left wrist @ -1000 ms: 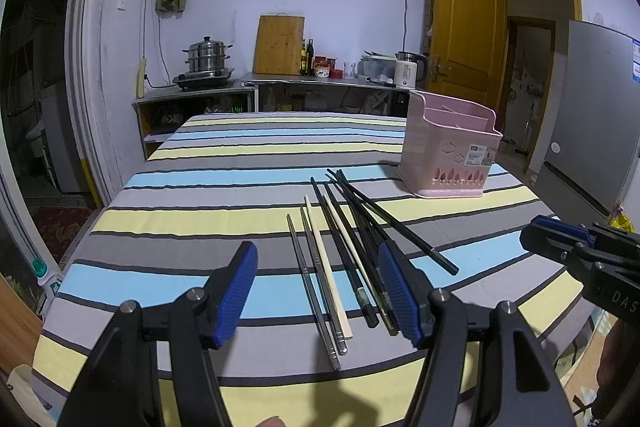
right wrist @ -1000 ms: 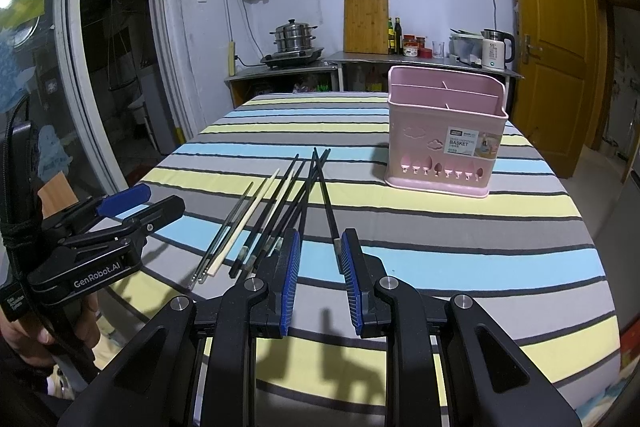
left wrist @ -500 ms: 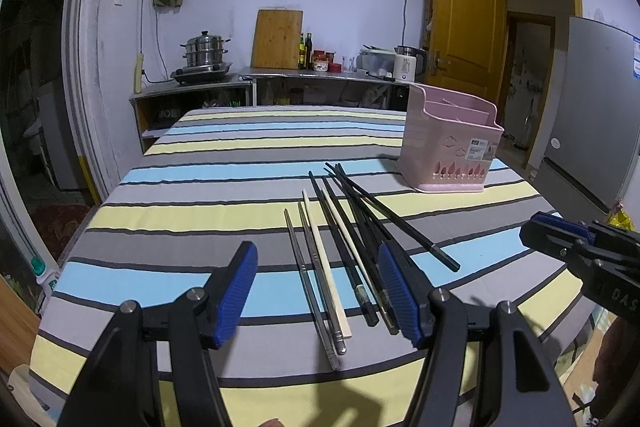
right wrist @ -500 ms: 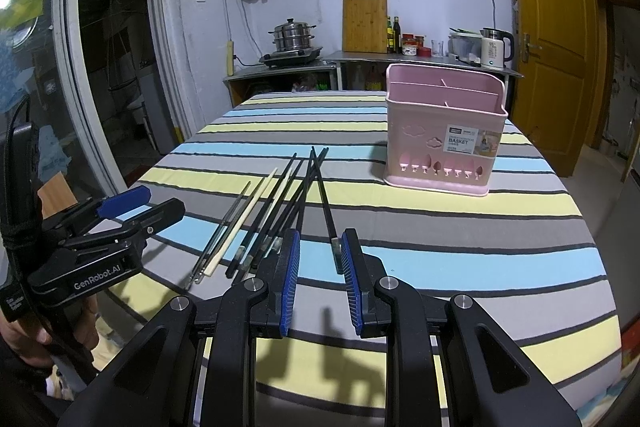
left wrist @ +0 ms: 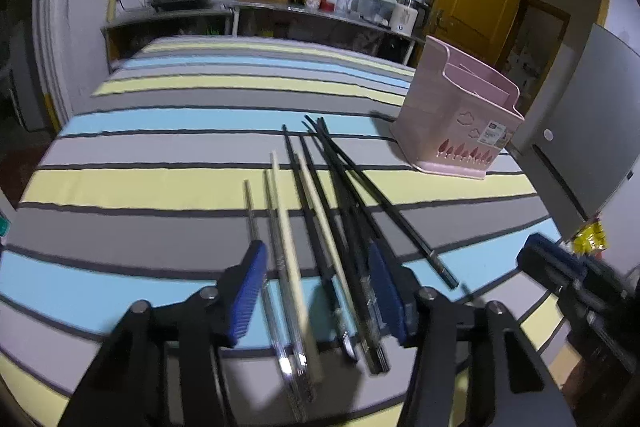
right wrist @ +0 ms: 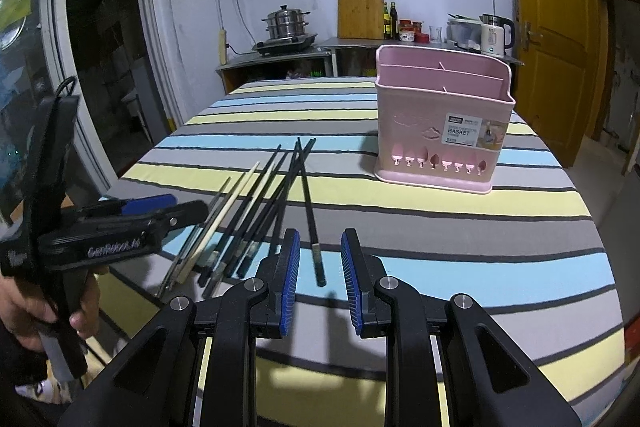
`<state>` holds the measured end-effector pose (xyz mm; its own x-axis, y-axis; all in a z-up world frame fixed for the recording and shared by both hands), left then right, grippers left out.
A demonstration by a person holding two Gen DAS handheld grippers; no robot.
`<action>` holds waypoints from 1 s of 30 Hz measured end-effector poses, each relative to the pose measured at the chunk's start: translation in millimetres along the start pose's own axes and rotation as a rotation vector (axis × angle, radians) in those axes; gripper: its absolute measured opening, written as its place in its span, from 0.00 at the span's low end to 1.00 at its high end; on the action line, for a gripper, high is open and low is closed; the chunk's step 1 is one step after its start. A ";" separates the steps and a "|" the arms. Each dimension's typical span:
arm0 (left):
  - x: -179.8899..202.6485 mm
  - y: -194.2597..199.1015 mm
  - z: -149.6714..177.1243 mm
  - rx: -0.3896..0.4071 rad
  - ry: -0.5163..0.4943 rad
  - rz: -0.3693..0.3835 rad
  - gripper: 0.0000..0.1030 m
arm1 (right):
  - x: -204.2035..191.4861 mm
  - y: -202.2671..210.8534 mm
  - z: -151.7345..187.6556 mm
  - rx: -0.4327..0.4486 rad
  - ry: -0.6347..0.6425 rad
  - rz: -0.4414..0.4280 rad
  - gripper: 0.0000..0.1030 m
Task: Organize utensils
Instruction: 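Lower the right tool onto a black chopstick and close it while the left tool grasps another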
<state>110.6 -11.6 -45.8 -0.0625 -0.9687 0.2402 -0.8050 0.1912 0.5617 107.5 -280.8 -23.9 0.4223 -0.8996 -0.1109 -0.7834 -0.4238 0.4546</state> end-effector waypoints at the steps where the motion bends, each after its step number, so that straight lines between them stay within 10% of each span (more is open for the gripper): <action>1: 2.0 -5.6 -3.4 -0.012 0.007 0.013 0.45 | 0.9 -3.5 -0.1 -0.005 -0.001 -0.002 0.22; 30: -21.6 -61.2 -40.8 -0.104 0.091 0.027 0.35 | -2.8 -169.8 -13.8 -0.262 -0.045 -0.193 0.12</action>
<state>185.3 4.1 -53.1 -0.0258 -0.9454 0.3248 -0.7376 0.2373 0.6321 245.7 -204.9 -88.6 0.5260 -0.8119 -0.2534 -0.5449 -0.5505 0.6325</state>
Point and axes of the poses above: each gripper's, at about its wrist camera, not at the fingertips, and y roughly against the way its jaws point, x to its right, z to its underside, the point moved 4 cm from there along -y, roughly the way its jaws point, and after that the axes turned 11 degrees about x, right-handed, at the moved point
